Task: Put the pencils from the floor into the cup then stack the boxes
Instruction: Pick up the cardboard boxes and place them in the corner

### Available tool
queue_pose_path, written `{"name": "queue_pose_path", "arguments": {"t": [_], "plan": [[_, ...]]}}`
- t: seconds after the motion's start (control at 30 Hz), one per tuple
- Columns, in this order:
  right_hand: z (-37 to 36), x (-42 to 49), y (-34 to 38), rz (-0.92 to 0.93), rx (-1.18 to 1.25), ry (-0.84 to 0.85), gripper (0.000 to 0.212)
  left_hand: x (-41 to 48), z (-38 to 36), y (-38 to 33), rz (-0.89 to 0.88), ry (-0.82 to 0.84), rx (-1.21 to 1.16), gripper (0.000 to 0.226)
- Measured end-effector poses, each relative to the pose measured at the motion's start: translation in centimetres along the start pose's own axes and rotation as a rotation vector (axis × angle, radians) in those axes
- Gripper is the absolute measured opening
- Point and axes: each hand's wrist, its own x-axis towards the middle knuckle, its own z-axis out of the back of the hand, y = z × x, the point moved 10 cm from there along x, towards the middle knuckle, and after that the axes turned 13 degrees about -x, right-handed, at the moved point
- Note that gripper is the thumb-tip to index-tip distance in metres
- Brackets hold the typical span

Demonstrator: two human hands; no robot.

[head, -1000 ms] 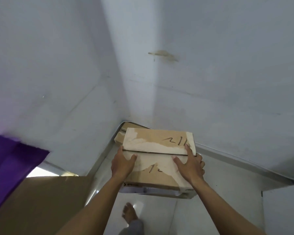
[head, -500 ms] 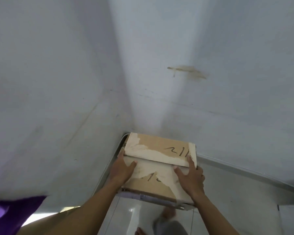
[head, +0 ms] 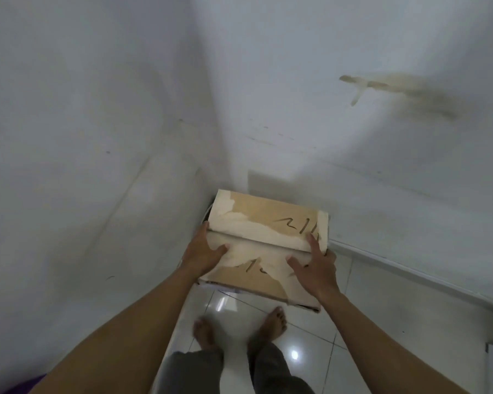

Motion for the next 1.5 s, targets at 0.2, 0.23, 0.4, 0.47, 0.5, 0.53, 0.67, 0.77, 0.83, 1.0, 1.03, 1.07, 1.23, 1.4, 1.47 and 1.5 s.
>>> {"name": "queue_pose_path", "arguments": {"t": [0.2,0.23,0.4,0.47,0.5,0.53,0.67,0.77,0.83,1.0,1.03,1.07,1.23,1.4,1.47,1.5], "plan": [[-5.6,6.3,-1.7,-0.041,0.001,0.081,0.083,7.6,-3.4,4.1,0.056,0.075,-0.005,0.095],[-6.7,7.2,-2.2,-0.052,0.000,0.078,0.084,8.9,-4.2,5.0,0.059,0.091,-0.003,0.095],[-12.0,11.4,-3.2,-0.080,0.019,0.092,0.083,14.5,-6.5,10.0,0.108,0.144,0.003,0.096],[-13.9,13.1,-3.0,-0.063,0.025,0.088,0.082,16.7,-6.7,11.7,0.111,0.146,-0.004,0.094],[-14.9,14.0,-2.9,-0.056,0.025,0.087,0.082,17.9,-6.7,12.4,0.105,0.146,-0.006,0.094],[-15.7,14.7,-2.7,-0.048,0.028,0.087,0.082,18.9,-6.6,13.0,0.099,0.142,-0.003,0.093],[-19.2,18.3,-2.0,-0.025,0.034,0.078,0.085,23.5,-6.7,15.0,0.055,0.138,-0.005,0.092],[-21.0,20.4,-1.5,-0.015,0.041,0.061,0.083,26.3,-6.5,16.4,0.065,0.113,-0.014,0.089],[-22.2,21.7,-0.9,0.005,0.038,0.047,0.083,28.3,-6.2,17.7,0.080,0.089,-0.013,0.087],[-24.3,23.6,0.4,0.015,0.027,0.074,0.084,31.0,-5.7,19.6,0.056,0.087,0.013,0.084],[-24.5,23.8,0.4,0.008,0.018,0.064,0.085,31.4,-5.9,19.7,0.037,0.105,0.019,0.083],[-24.6,23.9,0.6,0.007,0.000,0.052,0.086,31.7,-6.0,19.6,0.020,0.121,0.021,0.081],[-25.1,23.7,0.9,-0.009,0.025,0.063,0.087,32.2,-5.7,19.7,0.019,0.074,0.004,0.079],[-25.1,23.8,1.8,0.046,-0.007,0.115,0.086,32.9,-5.9,19.9,0.020,0.161,0.053,0.094],[-24.9,23.7,1.7,0.066,-0.049,0.117,0.086,32.6,-6.2,20.1,0.010,0.211,0.090,0.097],[-24.8,23.6,1.5,0.070,-0.060,0.118,0.085,32.4,-6.3,20.1,0.005,0.224,0.104,0.099]]}}
